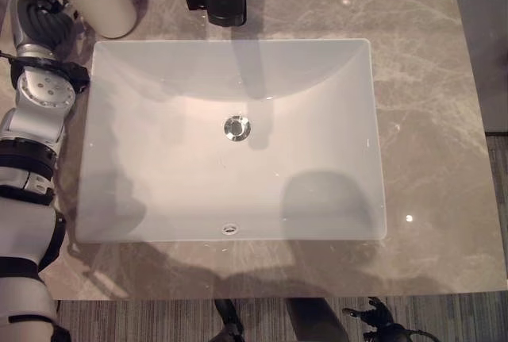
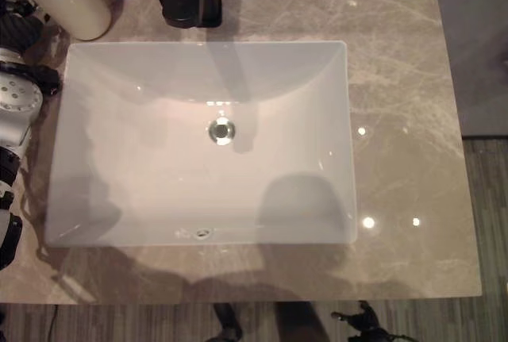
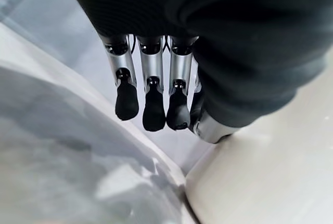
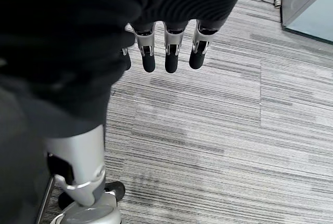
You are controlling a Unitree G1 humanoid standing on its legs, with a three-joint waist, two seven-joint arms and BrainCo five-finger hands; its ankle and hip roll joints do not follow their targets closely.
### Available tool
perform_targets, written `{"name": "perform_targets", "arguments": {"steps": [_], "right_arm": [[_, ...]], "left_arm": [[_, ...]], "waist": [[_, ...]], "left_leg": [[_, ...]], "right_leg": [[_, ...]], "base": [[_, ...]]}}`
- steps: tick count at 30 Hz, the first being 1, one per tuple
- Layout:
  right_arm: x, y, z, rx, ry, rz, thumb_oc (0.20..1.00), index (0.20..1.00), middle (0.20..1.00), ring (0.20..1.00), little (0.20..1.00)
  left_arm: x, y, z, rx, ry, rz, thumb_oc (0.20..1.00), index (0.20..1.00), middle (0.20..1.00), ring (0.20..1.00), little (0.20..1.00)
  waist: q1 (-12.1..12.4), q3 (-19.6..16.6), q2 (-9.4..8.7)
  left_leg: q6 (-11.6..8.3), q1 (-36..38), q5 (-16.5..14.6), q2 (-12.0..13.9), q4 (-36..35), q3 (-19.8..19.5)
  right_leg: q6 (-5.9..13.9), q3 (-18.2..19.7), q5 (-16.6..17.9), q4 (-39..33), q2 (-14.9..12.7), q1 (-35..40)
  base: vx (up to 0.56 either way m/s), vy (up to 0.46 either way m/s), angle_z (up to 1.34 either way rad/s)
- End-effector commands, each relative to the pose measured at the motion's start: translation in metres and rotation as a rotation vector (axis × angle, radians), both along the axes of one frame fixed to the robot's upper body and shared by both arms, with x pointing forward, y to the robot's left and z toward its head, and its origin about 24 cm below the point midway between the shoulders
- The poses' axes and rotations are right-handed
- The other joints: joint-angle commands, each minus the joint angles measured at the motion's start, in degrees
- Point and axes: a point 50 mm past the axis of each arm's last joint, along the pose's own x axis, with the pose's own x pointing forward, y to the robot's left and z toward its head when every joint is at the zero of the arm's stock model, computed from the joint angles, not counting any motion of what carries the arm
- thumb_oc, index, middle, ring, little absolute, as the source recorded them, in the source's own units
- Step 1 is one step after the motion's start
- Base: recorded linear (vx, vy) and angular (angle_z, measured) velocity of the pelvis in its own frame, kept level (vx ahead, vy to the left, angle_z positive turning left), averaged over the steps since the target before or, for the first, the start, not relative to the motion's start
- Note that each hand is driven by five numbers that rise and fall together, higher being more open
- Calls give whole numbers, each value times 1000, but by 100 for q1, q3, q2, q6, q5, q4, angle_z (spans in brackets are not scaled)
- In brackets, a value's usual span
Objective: Put brush and paste in cup on sink, flatten towel.
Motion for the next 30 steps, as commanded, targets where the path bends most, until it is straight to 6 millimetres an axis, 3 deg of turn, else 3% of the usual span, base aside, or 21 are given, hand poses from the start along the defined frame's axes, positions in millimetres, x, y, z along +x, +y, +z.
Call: {"name": "perform_targets", "arguments": {"steps": [1, 10, 15, 20, 25, 27, 30], "right_arm": [[-6, -10, 3, -27, 4, 16, 1000, 1000, 1000, 1000, 1000], [-10, -15, 2, -57, 29, 14, 1000, 1000, 1000, 1000, 1000], [-18, -19, 1, -75, 73, 16, 1000, 1000, 1000, 1000, 1000], [-22, -23, 1, -85, 95, 17, 1000, 1000, 1000, 1000, 1000], [-28, -23, -1, -87, 127, 30, 1000, 1000, 1000, 1000, 1000], [-31, -23, -2, -85, 146, 31, 1000, 1000, 1000, 1000, 1000], [-37, -21, -5, -72, 172, 17, 1000, 1000, 1000, 1000, 1000]], "left_arm": [[2, -7, -2, 42, -10, -9, 200, 200, 200, 200, 200], [10, -9, -6, -24, -30, 87, 200, 200, 200, 200, 200], [8, 1, -18, -78, -25, 153, 200, 200, 200, 200, 200], [0, 10, -34, -101, -27, 166, 200, 200, 200, 200, 200], [-14, 6, -56, -118, -58, 100, 200, 200, 200, 200, 200], [-23, -4, -68, -114, -71, 37, 200, 200, 200, 200, 200], [-50, -23, -102, -131, -70, -102, 200, 200, 200, 200, 200]], "waist": [[-166, 141, -55], [-197, 225, -23], [-168, 153, -43], [-19, -30, -187], [101, -177, -335], [165, -221, -386], [343, -308, -507]], "left_leg": [[-84, 1396, 866, -268, 37, -210], [-39, 1553, 688, -314, 37, -158], [19, 1671, 538, -363, 37, -268], [95, 1872, 364, -367, 37, -428], [171, 2115, 168, -400, 37, -620], [213, 2230, 88, -423, 37, -724], [335, 2477, -112, -508, 37, -921]], "right_leg": [[600, -192, 610, -836, 201, 8], [645, -260, 690, -836, 85, -6], [659, -330, 734, -836, -61, 101], [679, -420, 738, -836, -170, 357], [710, -512, 725, -836, -321, 662], [731, -538, 725, -836, -393, 813], [805, -560, 733, -836, -537, 1139]], "base": [[4, -6, -5], [-15, 28, -9], [-24, 35, 5], [-17, 19, 7], [-33, 52, 20], [-37, 89, 26], [-36, 112, 30]]}}
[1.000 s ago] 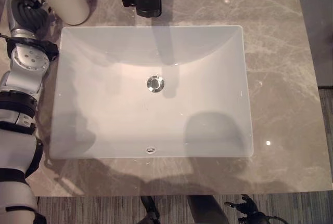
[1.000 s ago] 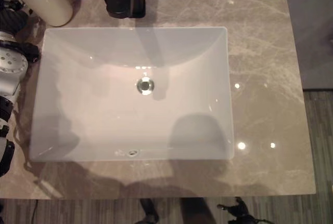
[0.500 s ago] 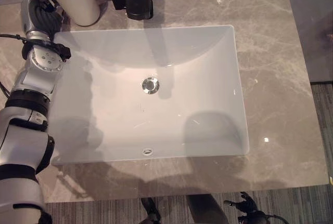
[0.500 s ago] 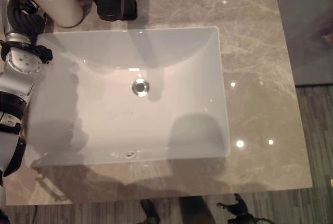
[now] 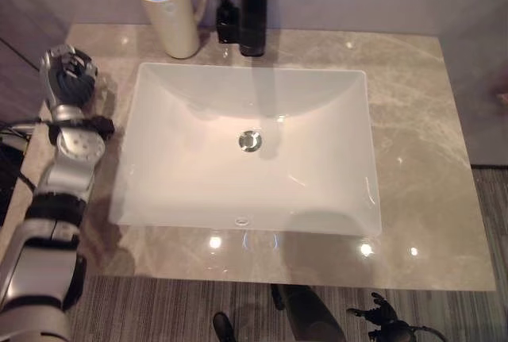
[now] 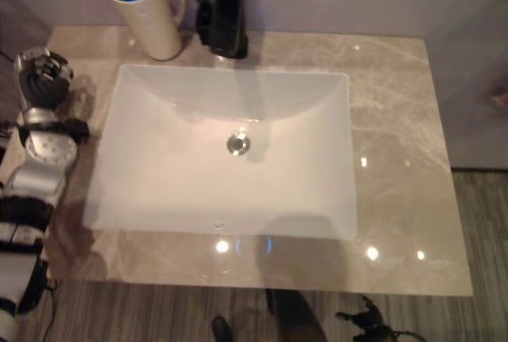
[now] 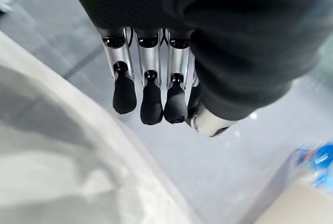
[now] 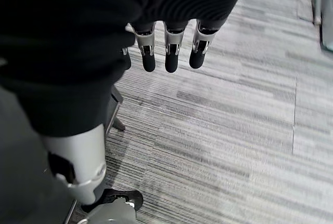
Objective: Put brush and paste in cup on sink, flatten towel.
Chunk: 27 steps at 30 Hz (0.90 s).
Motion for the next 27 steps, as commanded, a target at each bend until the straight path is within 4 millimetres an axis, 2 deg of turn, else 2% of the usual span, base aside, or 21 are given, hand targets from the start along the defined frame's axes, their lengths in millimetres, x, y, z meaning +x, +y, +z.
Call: {"name": "perform_targets", "arguments": {"steps": [1, 2, 4, 5, 6, 7, 9, 10, 12, 13, 15, 16, 17, 18, 20, 21, 22, 23, 25, 27], "right_arm": [[-28, -5, -5, -10, 97, -8, 1000, 1000, 1000, 1000, 1000], [-28, -5, -5, -11, 98, -5, 1000, 1000, 1000, 1000, 1000], [-29, -2, -7, 15, 94, -33, 1000, 1000, 1000, 1000, 1000], [-29, -2, -7, 15, 95, -30, 1000, 1000, 1000, 1000, 1000], [-29, -2, -7, 15, 95, -30, 1000, 1000, 1000, 1000, 1000], [-35, 4, -10, 38, 108, -49, 1000, 1000, 1000, 1000, 1000], [-39, 6, -11, 45, 121, -52, 1000, 1000, 1000, 1000, 1000], [-49, 9, -14, 52, 149, -54, 1000, 1000, 1000, 1000, 1000], [-57, 10, -15, 58, 165, -72, 1000, 1000, 1000, 1000, 1000], [-58, 11, -15, 58, 166, -72, 1000, 1000, 1000, 1000, 1000], [-68, 12, -16, 70, 179, -98, 1000, 1000, 1000, 1000, 1000], [-68, 12, -16, 77, 173, -108, 1000, 1000, 1000, 1000, 1000], [-68, 12, -16, 77, 173, -108, 1000, 1000, 1000, 1000, 1000], [-69, 12, -16, 86, 168, -120, 1000, 1000, 1000, 1000, 1000], [-68, 8, -15, 78, 156, -139, 1000, 1000, 1000, 1000, 1000], [-68, 8, -15, 79, 156, -138, 1000, 1000, 1000, 1000, 1000], [-61, 8, -14, 79, 135, -125, 1000, 1000, 1000, 1000, 1000], [-58, 9, -14, 81, 128, -115, 1000, 1000, 1000, 1000, 1000], [-51, 11, -13, 87, 110, -100, 1000, 1000, 1000, 1000, 1000], [-40, 12, -11, 85, 81, -83, 1000, 1000, 1000, 1000, 1000]], "left_arm": [[-13, -4, 9, 43, -85, -63, 200, 200, 200, 200, 200], [-14, -4, 8, 41, -82, -61, 200, 200, 200, 200, 200], [-32, -12, -7, 19, -62, -143, 231, 231, 231, 231, 231], [-33, -12, -7, 18, -60, -140, 501, 501, 501, 501, 501], [-33, -12, -7, 18, -60, -140, 501, 501, 501, 501, 501], [-48, -20, -24, -43, -36, -213, 1000, 1000, 1000, 1000, 1000], [-54, -22, -29, -62, -27, -232, 1000, 1000, 1000, 1000, 1000], [-59, -26, -33, -84, -26, -258, 1000, 1000, 1000, 1000, 1000], [-62, -31, -35, -116, -33, -293, 1000, 1000, 1000, 1000, 1000], [-63, -31, -35, -116, -32, -293, 1000, 1000, 1000, 1000, 1000], [-63, -37, -36, -107, -22, -324, 1000, 1000, 1000, 1000, 1000], [-61, -42, -42, -131, 10, -371, 1000, 1000, 1000, 1000, 1000], [-61, -42, -42, -132, 10, -372, 1000, 1000, 1000, 1000, 1000], [-60, -45, -46, -124, 36, -390, 1000, 1000, 1000, 1000, 1000], [-62, -49, -57, -135, 106, -440, 1000, 1000, 1000, 1000, 1000], [-62, -49, -56, -134, 106, -440, 1000, 1000, 1000, 1000, 1000], [-65, -48, -59, -118, 130, -441, 1000, 1000, 1000, 1000, 1000], [-66, -48, -60, -115, 136, -446, 1000, 1000, 1000, 1000, 1000], [-68, -47, -64, -106, 163, -449, 1000, 1000, 1000, 1000, 1000], [-74, -45, -65, -102, 177, -453, 1000, 1000, 1000, 1000, 1000]], "waist": [[104, -300, -256], [90, -293, -251], [193, -327, -312], [166, -328, -341], [166, -328, -341], [205, -312, -454], [204, -280, -506], [193, -232, -571], [145, -164, -690], [153, -159, -655], [103, -81, -716], [9, 44, -724], [14, 50, -729], [-42, 118, -731], [69, 271, -652], [64, 263, -673], [169, 354, -633], [193, 353, -653], [263, 317, -588], [460, 315, -569]], "left_leg": [[344, 1516, -75, -636, 36, -425], [347, 1532, -76, -636, 36, -427], [459, 1729, -291, -707, 36, -492], [463, 1727, -269, -739, 36, -508], [463, 1727, -269, -739, 36, -508], [604, 1900, -511, -877, 36, -599], [665, 1984, -591, -935, 36, -630], [745, 2058, -662, -1033, 36, -686], [786, 2088, -613, -1163, 37, -758], [795, 2109, -645, -1131, 38, -751], [854, 2132, -656, -1223, 80, -795], [908, 2059, -634, -1272, 205, -823], [910, 2059, -642, -1278, 219, -819], [940, 1978, -620, -1307, 317, -806], [1034, 1705, -534, -1402, 489, -727], [1034, 1692, -516, -1422, 487, -732], [1070, 1477, -385, -1412, 529, -569], [1050, 1354, -318, -1411, 530, -523], [1077, 1128, -198, -1338, 522, -330], [1120, 864, -110, -1263, 624, -91]], "right_leg": [[862, -57, 981, -973, -392, 22], [864, -58, 980, -973, -394, 39], [955, -47, 1033, -972, -490, 293], [957, -38, 1048, -972, -524, 294], [957, -38, 1048, -972, -524, 294], [1072, 1, 1151, -946, -675, 493], [1118, 35, 1201, -936, -738, 588], [1181, 73, 1286, -902, -823, 694], [1239, 164, 1428, -850, -969, 771], [1251, 152, 1405, -860, -937, 798], [1282, 260, 1504, -834, -1033, 883], [1274, 612, 1455, -654, -989, 917], [1276, 622, 1443, -633, -990, 911], [1219, 828, 1252, -339, -873, 880], [986, 360, 668, 168, -792, 974], [986, 368, 675, 172, -811, 958], [932, -4, 463, 781, -853, 969], [903, -13, 339, 867, -875, 956], [815, -37, -117, 1646, -798, 1035], [747, -229, -358, 2037, -977, 1140]], "base": [[-49, 87, 21], [-50, 83, 22], [-95, 143, 22], [-74, 93, 13], [-154, 140, 17], [-143, 145, 14], [-161, 170, 9], [-214, 184, 2], [-175, 140, 13], [-96, 114, 25], [-148, 142, 26], [-164, 125, 13], [-211, 146, 8], [-233, 134, 16], [-261, 146, 1], [-221, 87, -26], [-215, 43, -24], [-308, 64, -27], [-252, 17, -39], [-264, -27, -59]]}}
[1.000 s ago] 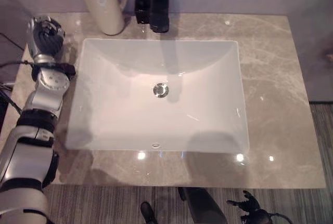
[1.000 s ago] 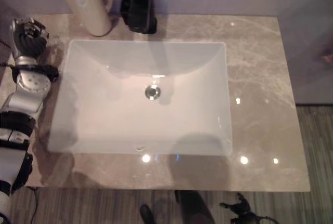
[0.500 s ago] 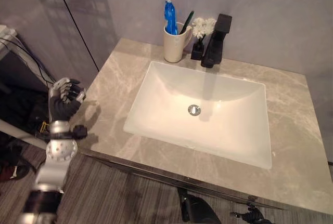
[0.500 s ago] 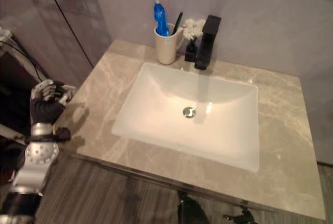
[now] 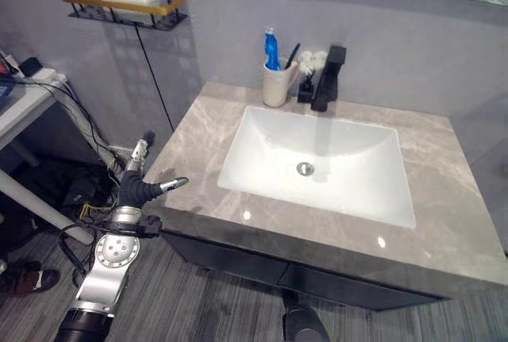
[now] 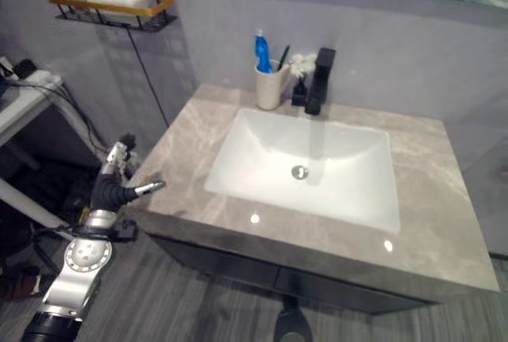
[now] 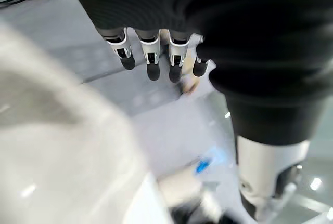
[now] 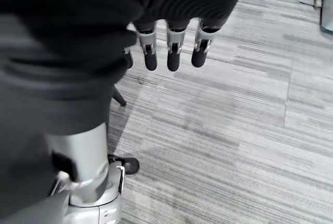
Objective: Put brush and paste in cup on sink, flatten towel.
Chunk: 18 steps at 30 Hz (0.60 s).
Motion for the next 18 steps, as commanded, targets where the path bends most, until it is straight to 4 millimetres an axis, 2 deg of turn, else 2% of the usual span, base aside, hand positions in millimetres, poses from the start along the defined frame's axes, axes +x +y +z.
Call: {"name": "perform_targets", "arguments": {"steps": [1, 3, 5, 6, 7, 9, 10, 18], "right_arm": [[18, 1, 4, -7, -65, 34, 1000, 1000, 1000, 1000, 1000], [24, 2, 5, -11, -70, 53, 1000, 1000, 1000, 1000, 1000], [37, 8, 6, -4, -105, 90, 1000, 1000, 1000, 1000, 1000], [40, 9, 7, -1, -115, 96, 1000, 1000, 1000, 1000, 1000], [40, 9, 7, 1, -117, 96, 1000, 1000, 1000, 1000, 1000], [42, 9, 8, 0, -125, 102, 1000, 1000, 1000, 1000, 1000], [38, 7, 8, -5, -118, 104, 1000, 1000, 1000, 1000, 1000], [28, -10, 11, -46, -106, 68, 1000, 1000, 1000, 1000, 1000]], "left_arm": [[-13, 7, 34, 48, -143, -25, 1000, 1000, 1000, 1000, 1000], [-16, 11, 31, 56, -126, -11, 1000, 1000, 1000, 1000, 1000], [-23, 19, 25, 59, -101, 28, 1000, 1000, 1000, 1000, 1000], [-23, 20, 22, 53, -95, 34, 1000, 1000, 1000, 1000, 1000], [-25, 22, 21, 50, -88, 42, 1000, 1000, 1000, 1000, 1000], [-28, 23, 20, 49, -83, 43, 1000, 1000, 1000, 1000, 1000], [-29, 22, 17, 39, -68, 35, 1000, 1000, 1000, 1000, 1000], [-28, 19, 10, 28, -34, 12, 1000, 1000, 1000, 1000, 1000]], "waist": [[371, -15, -61], [423, -60, -73], [566, -212, -212], [593, -245, -246], [623, -295, -282], [667, -359, -320], [656, -382, -348], [610, -426, -332]], "left_leg": [[-196, 371, 244, -290, -738, 126], [-201, 266, 267, -246, -691, 275], [-230, 59, 277, -151, -615, 615], [-238, 31, 303, -134, -652, 693], [-263, -21, 332, -100, -667, 787], [-288, -96, 374, -72, -663, 887], [-337, -153, 439, -24, -671, 925], [-514, -209, 717, 213, -745, 1097]], "right_leg": [[-98, -517, -422, 556, -353, 461], [-86, -518, -480, 598, -391, 629], [31, -313, -506, 250, -299, 993], [27, -312, -583, 35, -248, 1081], [20, -348, -697, -357, -215, 1190], [14, -449, -723, -652, -201, 1242], [-9, -440, -856, -966, -84, 1365], [-169, -451, -904, -1546, 218, 1623]], "base": [[-220, -42, -73], [-147, -64, -83], [-168, -192, -88], [-144, -243, -84], [-68, -127, -82], [-64, -167, -64], [-72, -192, -58], [-57, -178, -23]]}}
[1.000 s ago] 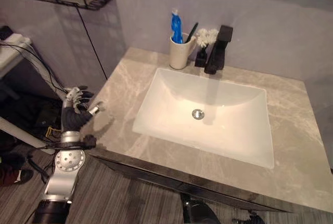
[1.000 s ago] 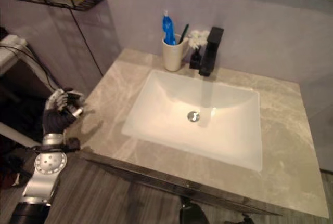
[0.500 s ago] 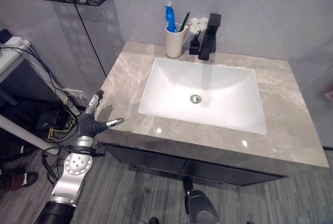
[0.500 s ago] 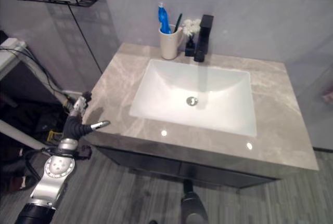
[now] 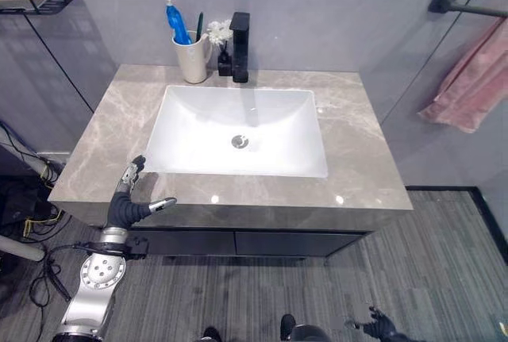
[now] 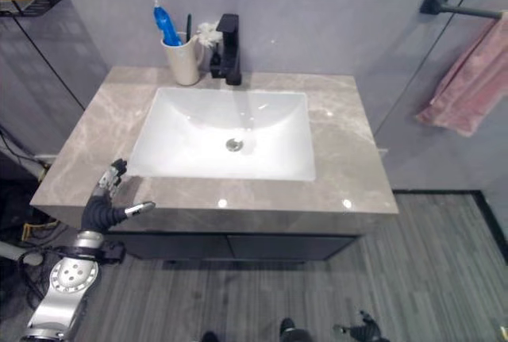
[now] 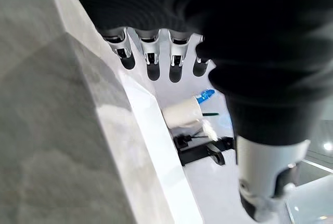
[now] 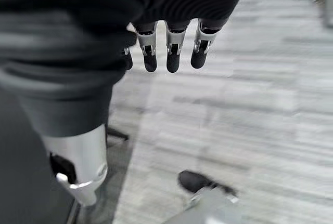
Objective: Put brush and paste in cup on sink, flatten towel.
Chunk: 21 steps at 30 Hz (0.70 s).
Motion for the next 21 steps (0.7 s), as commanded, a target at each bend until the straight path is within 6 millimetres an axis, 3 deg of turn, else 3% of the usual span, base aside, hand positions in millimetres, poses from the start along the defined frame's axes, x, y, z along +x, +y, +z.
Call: {"name": "perform_targets", "arguments": {"steps": [1, 9, 13, 14, 15, 16, 18, 19, 21], "right_arm": [[6, -6, 3, -30, -22, -8, 1000, 1000, 1000, 1000, 1000], [8, -14, 9, -43, -81, -27, 1000, 1000, 1000, 1000, 1000], [12, -19, 12, -68, -96, -28, 1000, 1000, 1000, 1000, 1000], [20, -22, 16, -85, -118, -15, 1000, 1000, 1000, 1000, 1000], [32, -24, 20, -95, -159, 2, 1000, 1000, 1000, 1000, 1000], [32, -24, 20, -95, -160, 2, 1000, 1000, 1000, 1000, 1000], [43, -24, 24, -98, -192, 31, 1000, 1000, 1000, 1000, 1000], [52, -22, 28, -92, -229, 37, 1000, 1000, 1000, 1000, 1000], [54, -23, 29, -92, -241, 29, 1000, 1000, 1000, 1000, 1000]], "left_arm": [[0, -2, 20, 6, -99, -37, 1000, 1000, 1000, 1000, 1000], [6, -13, -1, -47, -32, -37, 1000, 1000, 1000, 1000, 1000], [7, -23, -14, -68, 22, -70, 1000, 1000, 1000, 1000, 1000], [6, -27, -17, -96, 29, -86, 1000, 1000, 1000, 1000, 1000], [6, -36, -24, -146, 51, -117, 1000, 1000, 1000, 1000, 1000], [6, -36, -24, -146, 50, -118, 1000, 1000, 1000, 1000, 1000], [2, -43, -33, -179, 94, -157, 1000, 1000, 1000, 1000, 1000], [0, -51, -43, -211, 139, -200, 1000, 1000, 1000, 1000, 1000], [-1, -53, -47, -215, 159, -210, 1000, 1000, 1000, 1000, 1000]], "waist": [[-122, -88, -121], [-224, -21, -80], [-234, 31, -61], [-153, 93, -89], [-38, 147, -117], [-41, 136, -121], [98, 149, -155], [212, 168, -156], [221, 148, -140]], "left_leg": [[236, -290, 35, -515, -28, -191], [51, -388, 238, -303, 93, -296], [-1, -508, 249, -340, 186, -684], [4, -575, 139, -456, 381, -1139], [1, -699, 1, -676, 572, -1844], [1, -722, 19, -680, 569, -1845], [37, -797, -151, -933, 840, -2630], [16, -906, -77, -1107, 1099, -3251], [26, -861, -89, -1117, 1051, -3371]], "right_leg": [[260, 13, 222, -211, -35, -17], [88, 272, 345, -568, 225, 83], [41, 470, 435, -696, 303, 45], [19, 628, 467, -702, 328, 23], [-2, 872, 522, -688, 379, -56], [-2, 871, 534, -690, 374, -78], [-12, 1209, 595, -667, 472, -158], [28, 1477, 654, -654, 525, -179], [49, 1560, 667, -661, 544, -161]], "base": [[-27, -118, -12], [-40, -142, -18], [-37, -77, -14], [-74, -68, -38], [-67, -46, -67], [-48, -33, -110], [-7, 3, -111], [14, 47, -93], [20, 55, -91]]}}
